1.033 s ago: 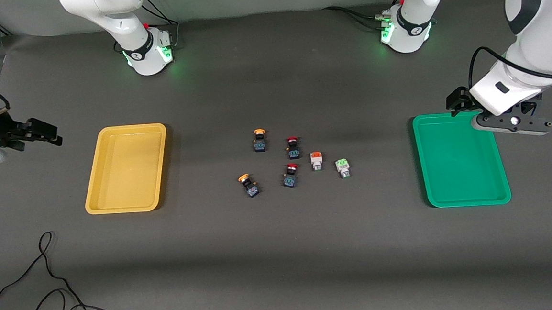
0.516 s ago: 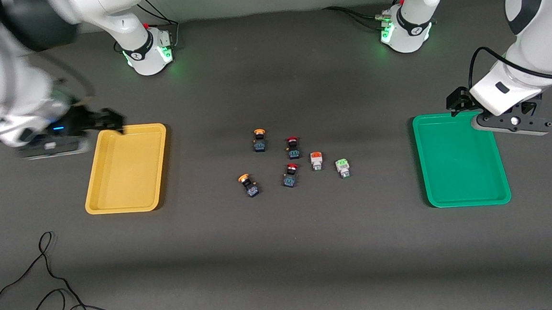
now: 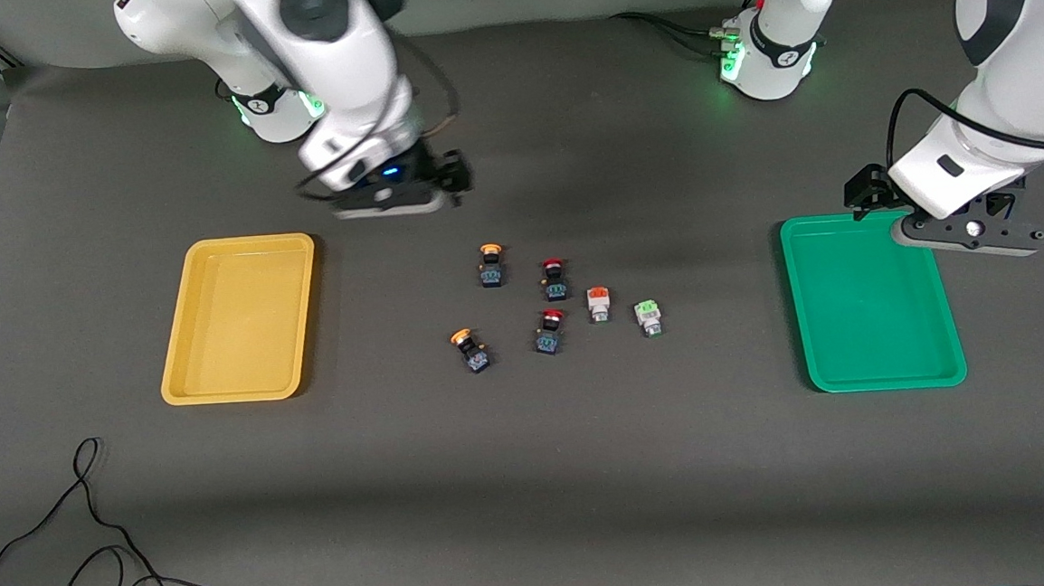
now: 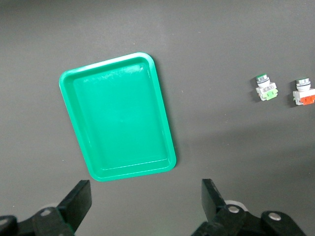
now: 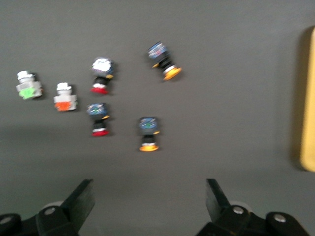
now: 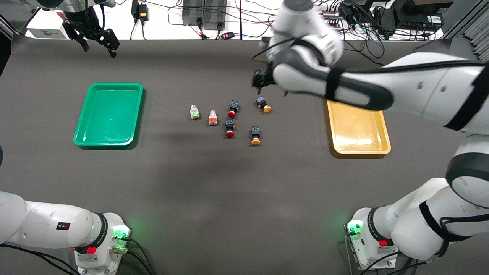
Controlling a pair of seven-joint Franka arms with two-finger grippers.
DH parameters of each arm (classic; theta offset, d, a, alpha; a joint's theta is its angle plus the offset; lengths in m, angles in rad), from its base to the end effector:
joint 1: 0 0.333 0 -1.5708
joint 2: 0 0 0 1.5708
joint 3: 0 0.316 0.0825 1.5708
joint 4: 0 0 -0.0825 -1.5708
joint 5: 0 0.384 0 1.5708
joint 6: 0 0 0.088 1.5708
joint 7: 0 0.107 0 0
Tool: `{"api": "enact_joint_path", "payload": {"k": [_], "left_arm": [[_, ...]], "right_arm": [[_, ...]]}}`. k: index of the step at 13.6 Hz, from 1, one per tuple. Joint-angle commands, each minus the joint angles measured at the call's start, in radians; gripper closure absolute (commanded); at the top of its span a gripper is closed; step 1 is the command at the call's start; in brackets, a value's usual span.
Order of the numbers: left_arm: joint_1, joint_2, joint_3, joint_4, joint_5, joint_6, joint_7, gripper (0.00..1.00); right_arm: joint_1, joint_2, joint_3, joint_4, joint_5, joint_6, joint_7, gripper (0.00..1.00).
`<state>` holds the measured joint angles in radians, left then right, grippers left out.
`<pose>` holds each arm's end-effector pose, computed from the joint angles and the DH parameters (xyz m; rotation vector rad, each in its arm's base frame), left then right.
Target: Place green and yellow buttons in trays
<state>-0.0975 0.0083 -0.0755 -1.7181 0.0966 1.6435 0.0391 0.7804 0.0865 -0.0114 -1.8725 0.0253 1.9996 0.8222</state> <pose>0.5496 -0.0861 0.5568 -3.0198 0.3383 0.1160 0.4217 0.4104 0.4684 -3.0954 0.0978 -0.0194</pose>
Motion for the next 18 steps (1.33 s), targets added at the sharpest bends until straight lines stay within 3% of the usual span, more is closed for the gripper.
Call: {"api": "enact_joint_path", "payload": {"k": [1, 5, 10, 12, 15, 16, 17, 18], "left_arm": [[-0.005, -0.005, 0.005, -0.002, -0.008, 0.006, 0.002, 0.00], [-0.004, 0.006, 0.006, 0.026, -0.009, -0.042, -0.011, 0.00], [-0.019, 0.035, 0.000, 0.064, -0.047, -0.073, -0.132, 0.00], [-0.040, 0.062, -0.044, 0.064, -0.113, -0.054, -0.258, 0.00], [-0.071, 0.152, -0.119, 0.078, -0.113, 0.037, -0.442, 0.00], [-0.095, 0.185, -0.127, 0.072, -0.109, 0.077, -0.470, 0.00], [-0.125, 0.215, -0.127, 0.058, -0.109, 0.116, -0.496, 0.00], [-0.152, 0.246, -0.127, 0.040, -0.103, 0.169, -0.534, 0.00]], "right_arm": [[0.034, 0.027, -0.016, 0.010, 0.004, 0.022, 0.032, 0.00], [0.037, 0.145, -0.016, -0.013, -0.010, 0.094, 0.021, 0.00], [0.042, 0.312, -0.021, -0.120, -0.062, 0.433, 0.031, 0.00], [0.042, 0.396, -0.022, -0.123, -0.088, 0.525, 0.031, 0.00], [0.046, 0.469, -0.022, -0.122, -0.090, 0.603, 0.031, 0.01], [0.051, 0.470, -0.021, -0.122, -0.090, 0.604, 0.032, 0.18], [0.053, 0.470, -0.021, -0.122, -0.090, 0.604, 0.031, 0.53], [0.053, 0.470, -0.021, -0.122, -0.090, 0.604, 0.031, 0.73]]}}
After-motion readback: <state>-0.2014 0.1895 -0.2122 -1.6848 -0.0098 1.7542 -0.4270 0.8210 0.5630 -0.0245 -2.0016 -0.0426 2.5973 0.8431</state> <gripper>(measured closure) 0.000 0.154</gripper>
